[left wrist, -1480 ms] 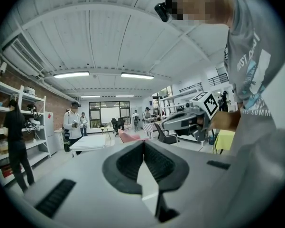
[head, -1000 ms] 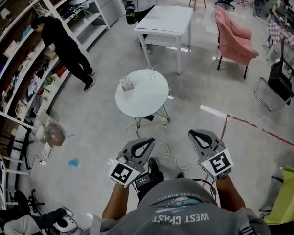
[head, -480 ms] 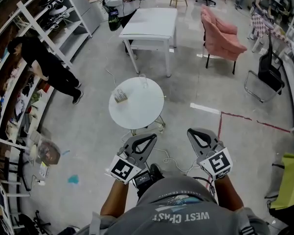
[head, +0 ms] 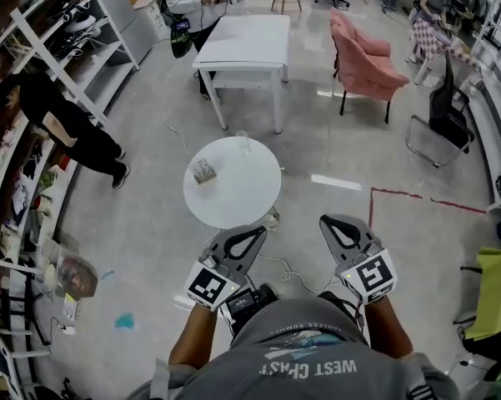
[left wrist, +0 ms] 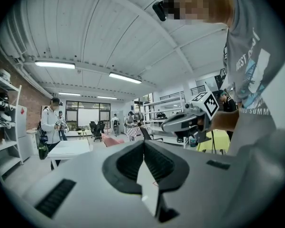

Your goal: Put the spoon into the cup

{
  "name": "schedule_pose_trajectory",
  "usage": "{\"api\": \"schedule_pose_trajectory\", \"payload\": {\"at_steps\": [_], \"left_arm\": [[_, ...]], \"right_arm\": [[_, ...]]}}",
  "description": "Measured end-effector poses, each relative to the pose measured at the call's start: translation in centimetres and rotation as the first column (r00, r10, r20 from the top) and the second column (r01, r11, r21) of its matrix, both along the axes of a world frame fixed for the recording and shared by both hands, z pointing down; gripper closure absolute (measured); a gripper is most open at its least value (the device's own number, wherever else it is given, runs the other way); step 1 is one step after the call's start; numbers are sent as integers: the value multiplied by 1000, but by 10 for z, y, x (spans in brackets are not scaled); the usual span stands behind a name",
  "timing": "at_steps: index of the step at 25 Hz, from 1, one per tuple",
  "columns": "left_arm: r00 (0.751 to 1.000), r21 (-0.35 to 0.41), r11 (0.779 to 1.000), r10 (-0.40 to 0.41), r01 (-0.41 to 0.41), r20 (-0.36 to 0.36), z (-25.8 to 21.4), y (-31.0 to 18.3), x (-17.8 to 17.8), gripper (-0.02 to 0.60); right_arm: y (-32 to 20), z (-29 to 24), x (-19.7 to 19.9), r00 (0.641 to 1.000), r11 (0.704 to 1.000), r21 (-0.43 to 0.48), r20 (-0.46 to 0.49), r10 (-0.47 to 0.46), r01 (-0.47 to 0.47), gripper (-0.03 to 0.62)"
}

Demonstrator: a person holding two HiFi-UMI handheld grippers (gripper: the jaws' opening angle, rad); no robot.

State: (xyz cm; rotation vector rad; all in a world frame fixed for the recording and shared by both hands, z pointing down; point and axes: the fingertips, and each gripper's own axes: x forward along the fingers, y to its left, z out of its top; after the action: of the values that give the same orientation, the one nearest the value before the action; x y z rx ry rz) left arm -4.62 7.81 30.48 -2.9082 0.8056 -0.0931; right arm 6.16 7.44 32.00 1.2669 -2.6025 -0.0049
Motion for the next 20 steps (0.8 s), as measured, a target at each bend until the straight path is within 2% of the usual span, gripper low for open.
{"api": "schedule_pose_trajectory", "payload": {"at_steps": [3, 5, 10, 14, 16, 20], "left_arm": [[1000, 13, 1000, 12, -12, -10, -1, -3, -6, 574], [1000, 15, 1000, 10, -10, -14, -2, -5, -11, 574], [999, -15, 1000, -20, 19, -34, -3, -16, -21, 574], [999, -13, 999, -37, 36, -6, -4, -27, -15, 574], [998, -4, 998, -55, 55, 2, -7, -36, -14, 574], [992, -44, 991, -124, 124, -7, -6, -59, -13, 574]], "right_arm": [[-7, -6, -6, 1000, 1000, 29, -12, 1, -1, 591], [-9, -8, -10, 1000, 1000, 17, -14, 5, -5, 591], [-23, -14, -21, 998, 999, 23, -47, -36, 37, 591], [-43, -16, -17, 998, 998, -11, -28, -56, 56, 591], [-56, -13, -18, 997, 997, -25, -18, -77, 76, 589], [-86, -16, -22, 990, 990, -13, -2, -142, 142, 591]]}}
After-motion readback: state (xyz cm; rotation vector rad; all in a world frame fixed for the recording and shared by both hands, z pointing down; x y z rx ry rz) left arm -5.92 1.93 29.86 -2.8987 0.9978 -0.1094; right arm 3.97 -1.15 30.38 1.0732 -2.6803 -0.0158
